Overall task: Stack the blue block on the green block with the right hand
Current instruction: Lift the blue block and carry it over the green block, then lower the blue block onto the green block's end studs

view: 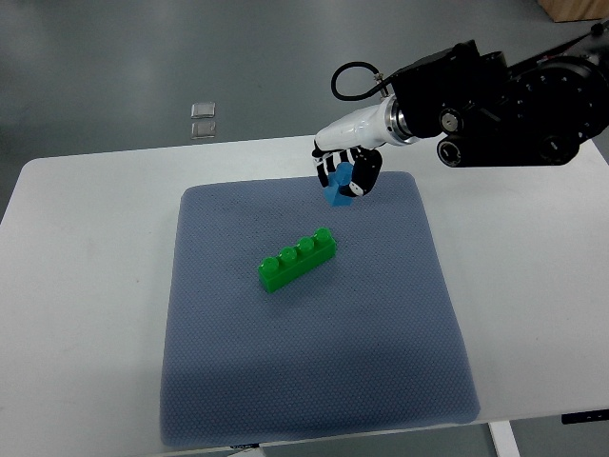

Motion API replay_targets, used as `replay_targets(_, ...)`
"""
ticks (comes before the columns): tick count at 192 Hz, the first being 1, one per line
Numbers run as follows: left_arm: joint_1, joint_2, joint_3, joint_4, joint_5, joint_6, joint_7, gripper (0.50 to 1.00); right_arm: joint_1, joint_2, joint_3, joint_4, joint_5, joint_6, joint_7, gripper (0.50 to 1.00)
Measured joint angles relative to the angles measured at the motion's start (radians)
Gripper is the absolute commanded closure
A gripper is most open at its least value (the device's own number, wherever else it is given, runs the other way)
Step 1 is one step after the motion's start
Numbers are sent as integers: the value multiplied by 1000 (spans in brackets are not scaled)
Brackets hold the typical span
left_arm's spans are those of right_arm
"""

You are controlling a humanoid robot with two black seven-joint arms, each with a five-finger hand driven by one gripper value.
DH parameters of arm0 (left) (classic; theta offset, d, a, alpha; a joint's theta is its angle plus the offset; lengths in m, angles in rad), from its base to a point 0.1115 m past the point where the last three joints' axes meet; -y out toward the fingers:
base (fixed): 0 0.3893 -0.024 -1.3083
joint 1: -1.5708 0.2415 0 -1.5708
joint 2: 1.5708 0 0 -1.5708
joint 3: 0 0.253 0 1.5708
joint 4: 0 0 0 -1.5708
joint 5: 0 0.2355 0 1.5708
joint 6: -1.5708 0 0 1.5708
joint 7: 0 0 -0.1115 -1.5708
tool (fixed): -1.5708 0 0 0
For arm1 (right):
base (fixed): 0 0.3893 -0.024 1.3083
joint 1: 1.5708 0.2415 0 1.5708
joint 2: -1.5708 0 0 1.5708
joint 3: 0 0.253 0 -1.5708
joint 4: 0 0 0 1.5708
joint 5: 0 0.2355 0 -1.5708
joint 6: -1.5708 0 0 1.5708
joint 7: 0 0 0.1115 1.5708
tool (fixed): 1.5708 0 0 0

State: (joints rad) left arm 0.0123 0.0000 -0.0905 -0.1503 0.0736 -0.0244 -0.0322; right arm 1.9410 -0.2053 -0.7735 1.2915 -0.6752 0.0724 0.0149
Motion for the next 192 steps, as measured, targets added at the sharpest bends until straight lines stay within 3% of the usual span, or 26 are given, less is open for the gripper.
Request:
replay_targets(96, 0, 0, 0, 0, 0, 0, 0, 500, -17, 191, -1, -52, 32, -27, 2, 887)
replay_targets(192, 0, 0, 0, 0, 0, 1, 0, 500, -86, 205, -12, -102, -29, -53, 2, 887)
